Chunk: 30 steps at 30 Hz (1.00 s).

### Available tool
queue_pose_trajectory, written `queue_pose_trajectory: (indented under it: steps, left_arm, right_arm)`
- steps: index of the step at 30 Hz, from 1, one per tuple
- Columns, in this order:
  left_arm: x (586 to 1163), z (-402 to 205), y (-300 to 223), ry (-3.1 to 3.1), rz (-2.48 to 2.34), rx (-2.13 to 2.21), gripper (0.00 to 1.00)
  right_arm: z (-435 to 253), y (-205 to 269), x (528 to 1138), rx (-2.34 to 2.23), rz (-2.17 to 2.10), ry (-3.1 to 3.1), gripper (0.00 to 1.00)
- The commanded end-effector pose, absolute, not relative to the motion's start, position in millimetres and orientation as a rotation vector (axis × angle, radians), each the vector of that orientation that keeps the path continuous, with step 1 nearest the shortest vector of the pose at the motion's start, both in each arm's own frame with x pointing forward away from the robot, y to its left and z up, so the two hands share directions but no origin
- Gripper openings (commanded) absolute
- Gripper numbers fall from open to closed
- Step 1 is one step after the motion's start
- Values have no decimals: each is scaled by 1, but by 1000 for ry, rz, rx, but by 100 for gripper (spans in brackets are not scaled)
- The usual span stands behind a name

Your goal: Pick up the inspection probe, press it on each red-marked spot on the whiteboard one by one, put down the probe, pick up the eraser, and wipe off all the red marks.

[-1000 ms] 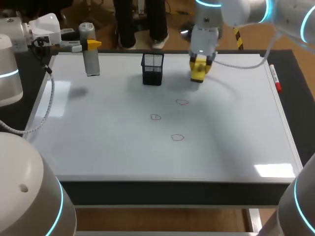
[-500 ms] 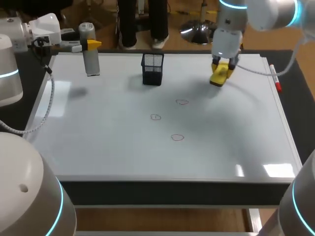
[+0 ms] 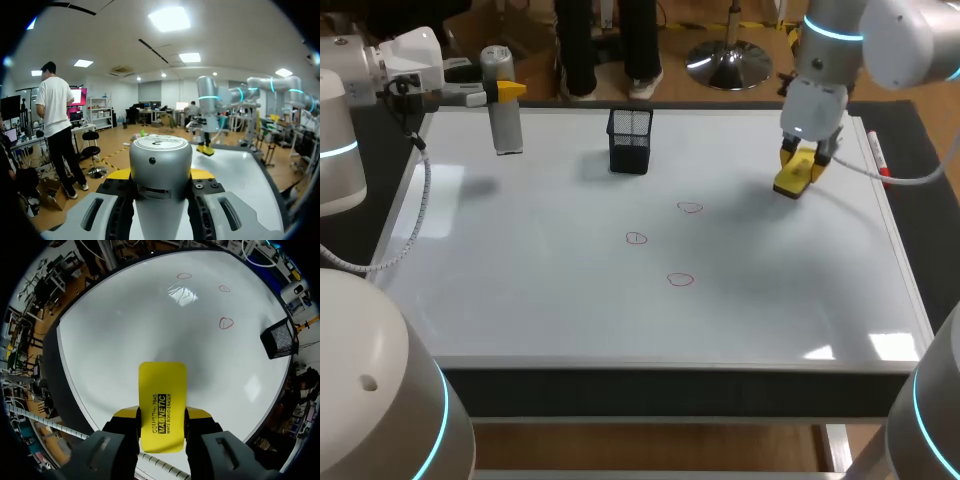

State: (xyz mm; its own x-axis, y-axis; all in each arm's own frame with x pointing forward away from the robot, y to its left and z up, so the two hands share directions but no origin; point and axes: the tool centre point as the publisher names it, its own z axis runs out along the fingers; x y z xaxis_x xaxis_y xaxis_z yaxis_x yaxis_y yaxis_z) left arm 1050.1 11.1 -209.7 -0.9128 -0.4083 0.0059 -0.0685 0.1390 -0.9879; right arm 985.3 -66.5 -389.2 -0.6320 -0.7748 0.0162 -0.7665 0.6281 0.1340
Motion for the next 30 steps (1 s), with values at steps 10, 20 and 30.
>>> queue_pose_trajectory:
  steps: [10,20,30]
  left_arm:
    - [1050,-209,11,2151,-1845,-465,0]
    - [1050,-209,11,2151,-1845,-465,0]
    - [1050,-209,11,2151,-1845,-465,0]
  right_arm:
    - [-382,-70,974,1323,-121,-2793,0]
    - [-382,-70,974,1323,-121,-2793,0]
    - [-382,-70,974,1323,-121,-2793,0]
